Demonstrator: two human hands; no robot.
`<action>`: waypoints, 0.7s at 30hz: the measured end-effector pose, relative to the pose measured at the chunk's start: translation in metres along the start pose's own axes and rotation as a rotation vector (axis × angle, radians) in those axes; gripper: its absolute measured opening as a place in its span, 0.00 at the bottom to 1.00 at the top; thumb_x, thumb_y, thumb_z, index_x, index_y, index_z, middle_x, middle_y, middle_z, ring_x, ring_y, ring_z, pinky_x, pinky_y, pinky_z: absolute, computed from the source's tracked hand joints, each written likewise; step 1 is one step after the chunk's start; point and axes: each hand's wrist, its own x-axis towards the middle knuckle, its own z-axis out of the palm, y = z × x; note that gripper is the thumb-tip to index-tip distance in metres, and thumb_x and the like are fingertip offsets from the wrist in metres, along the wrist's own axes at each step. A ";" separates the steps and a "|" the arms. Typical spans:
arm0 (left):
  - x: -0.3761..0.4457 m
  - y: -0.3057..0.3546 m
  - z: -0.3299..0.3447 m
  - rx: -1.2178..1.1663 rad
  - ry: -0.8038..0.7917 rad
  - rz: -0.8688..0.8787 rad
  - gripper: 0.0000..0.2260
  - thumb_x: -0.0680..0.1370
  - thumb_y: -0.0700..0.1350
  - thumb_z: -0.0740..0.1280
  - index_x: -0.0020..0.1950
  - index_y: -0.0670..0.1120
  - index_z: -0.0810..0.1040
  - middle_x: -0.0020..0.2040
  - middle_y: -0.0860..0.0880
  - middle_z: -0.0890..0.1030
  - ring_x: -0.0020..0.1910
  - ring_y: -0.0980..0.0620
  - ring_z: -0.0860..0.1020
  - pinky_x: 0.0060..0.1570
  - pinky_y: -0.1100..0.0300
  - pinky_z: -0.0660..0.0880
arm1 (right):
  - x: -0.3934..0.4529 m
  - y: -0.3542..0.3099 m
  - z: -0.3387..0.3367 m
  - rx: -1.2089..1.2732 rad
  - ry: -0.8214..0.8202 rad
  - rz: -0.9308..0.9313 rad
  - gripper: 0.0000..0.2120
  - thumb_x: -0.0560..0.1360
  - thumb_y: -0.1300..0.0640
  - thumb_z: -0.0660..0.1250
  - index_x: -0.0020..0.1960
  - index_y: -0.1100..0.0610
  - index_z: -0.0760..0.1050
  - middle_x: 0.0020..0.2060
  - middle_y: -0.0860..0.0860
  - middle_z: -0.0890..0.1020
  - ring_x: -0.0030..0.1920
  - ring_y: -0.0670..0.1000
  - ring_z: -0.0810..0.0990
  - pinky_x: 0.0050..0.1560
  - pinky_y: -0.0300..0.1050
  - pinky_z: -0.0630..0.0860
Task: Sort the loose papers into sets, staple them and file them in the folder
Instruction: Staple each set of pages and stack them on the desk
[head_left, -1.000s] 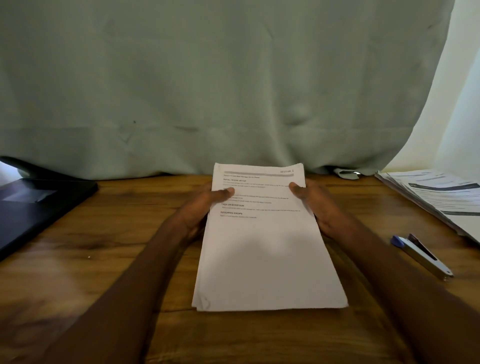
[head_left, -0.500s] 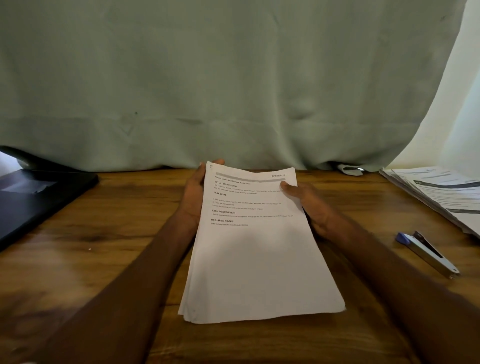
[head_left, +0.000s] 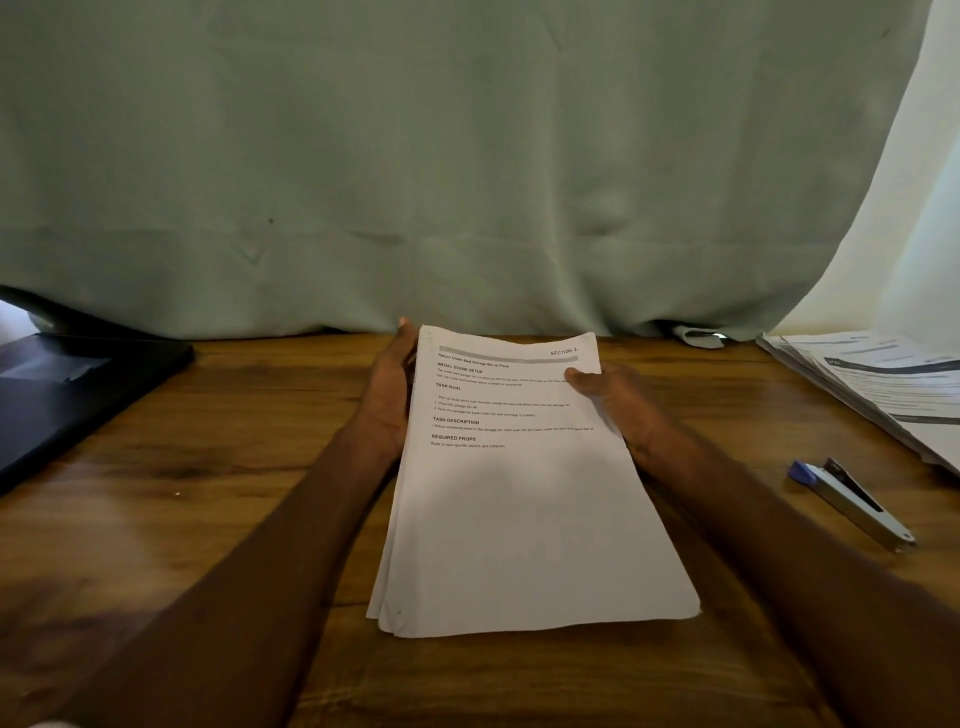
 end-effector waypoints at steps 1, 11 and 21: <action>0.000 0.000 -0.001 0.029 -0.011 -0.026 0.27 0.82 0.65 0.61 0.61 0.42 0.81 0.52 0.41 0.86 0.49 0.40 0.85 0.49 0.47 0.82 | 0.000 0.000 0.000 -0.001 0.010 -0.008 0.08 0.82 0.64 0.65 0.60 0.60 0.79 0.59 0.60 0.84 0.57 0.64 0.84 0.62 0.64 0.78; 0.003 -0.010 -0.001 0.331 0.080 0.049 0.11 0.85 0.47 0.65 0.59 0.40 0.81 0.57 0.38 0.85 0.47 0.42 0.86 0.44 0.48 0.84 | 0.000 0.000 -0.005 0.042 0.036 0.011 0.16 0.83 0.63 0.64 0.69 0.65 0.75 0.62 0.62 0.82 0.61 0.66 0.81 0.67 0.67 0.74; -0.001 -0.002 0.002 0.015 0.009 0.091 0.15 0.85 0.55 0.63 0.65 0.48 0.79 0.43 0.46 0.82 0.42 0.48 0.82 0.44 0.52 0.82 | -0.005 -0.001 -0.004 0.110 -0.036 0.106 0.17 0.82 0.61 0.63 0.70 0.62 0.74 0.61 0.61 0.83 0.62 0.66 0.81 0.67 0.66 0.75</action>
